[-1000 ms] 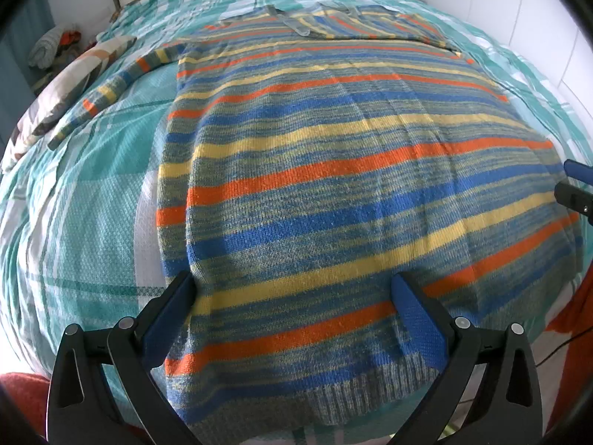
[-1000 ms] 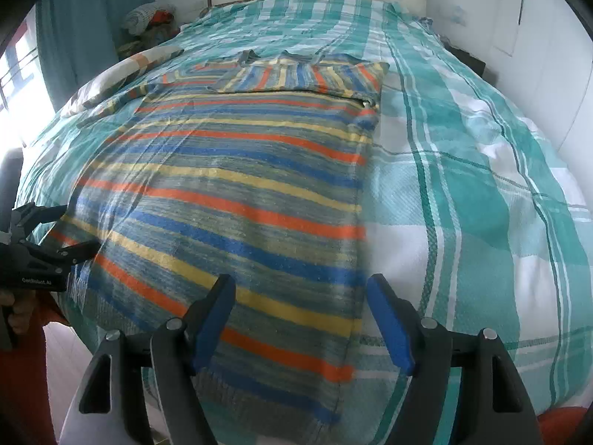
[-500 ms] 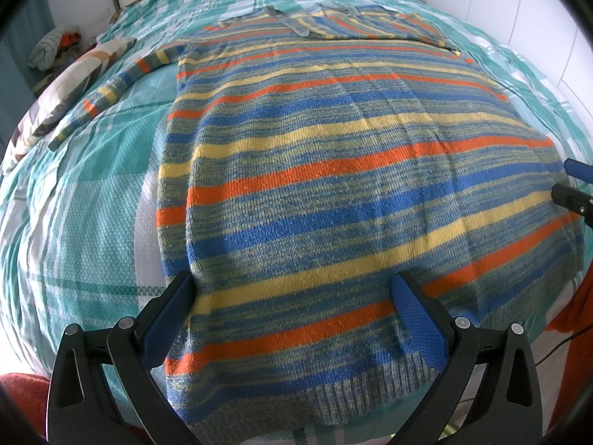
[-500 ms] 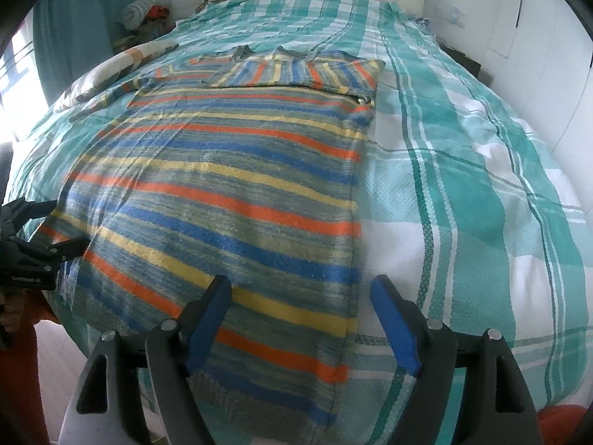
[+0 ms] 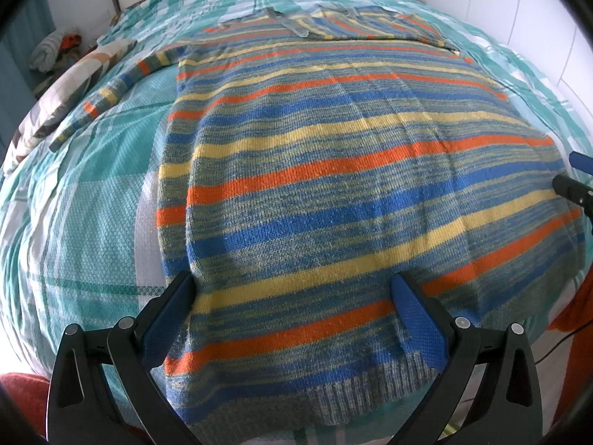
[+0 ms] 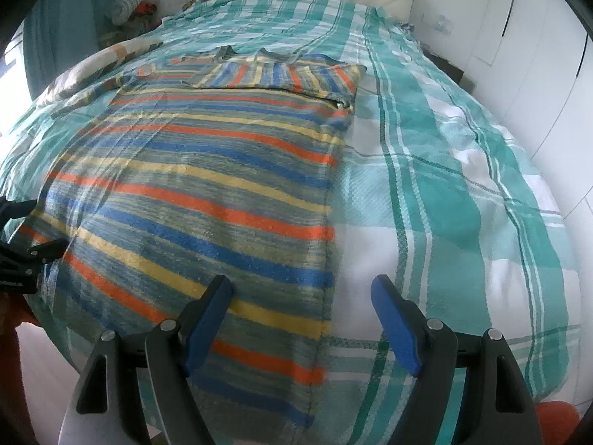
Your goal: Fold small clothes
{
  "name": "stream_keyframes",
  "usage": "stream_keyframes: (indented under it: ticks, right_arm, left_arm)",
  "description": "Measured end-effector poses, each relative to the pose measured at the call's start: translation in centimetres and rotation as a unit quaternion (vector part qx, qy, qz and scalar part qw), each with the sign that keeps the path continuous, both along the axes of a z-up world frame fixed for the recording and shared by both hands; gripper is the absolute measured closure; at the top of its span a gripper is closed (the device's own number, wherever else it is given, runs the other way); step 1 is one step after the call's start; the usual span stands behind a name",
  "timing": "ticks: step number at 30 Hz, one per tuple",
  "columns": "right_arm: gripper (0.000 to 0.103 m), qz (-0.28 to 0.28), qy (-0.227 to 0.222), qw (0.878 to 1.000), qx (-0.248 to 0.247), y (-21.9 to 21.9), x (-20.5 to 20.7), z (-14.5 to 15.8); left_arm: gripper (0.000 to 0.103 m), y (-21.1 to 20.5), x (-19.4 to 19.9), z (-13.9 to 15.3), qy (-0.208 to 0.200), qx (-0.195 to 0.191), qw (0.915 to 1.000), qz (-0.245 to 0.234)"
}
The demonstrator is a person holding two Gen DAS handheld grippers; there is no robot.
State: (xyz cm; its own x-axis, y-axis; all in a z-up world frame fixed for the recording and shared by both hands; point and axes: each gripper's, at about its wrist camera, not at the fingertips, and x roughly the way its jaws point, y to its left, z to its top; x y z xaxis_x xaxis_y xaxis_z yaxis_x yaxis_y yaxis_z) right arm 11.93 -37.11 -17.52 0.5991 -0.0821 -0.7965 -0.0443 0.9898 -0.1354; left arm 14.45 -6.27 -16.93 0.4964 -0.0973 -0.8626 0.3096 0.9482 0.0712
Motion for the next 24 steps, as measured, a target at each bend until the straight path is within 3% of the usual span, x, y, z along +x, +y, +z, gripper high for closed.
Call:
stream_keyframes:
  ticks: [24]
  right_arm:
    - [0.026, -0.002, -0.009, 0.999, -0.038, 0.42, 0.00, -0.03]
  left_arm:
    - [0.000, 0.02, 0.01, 0.16, 0.005, -0.003, 1.0000, 0.000]
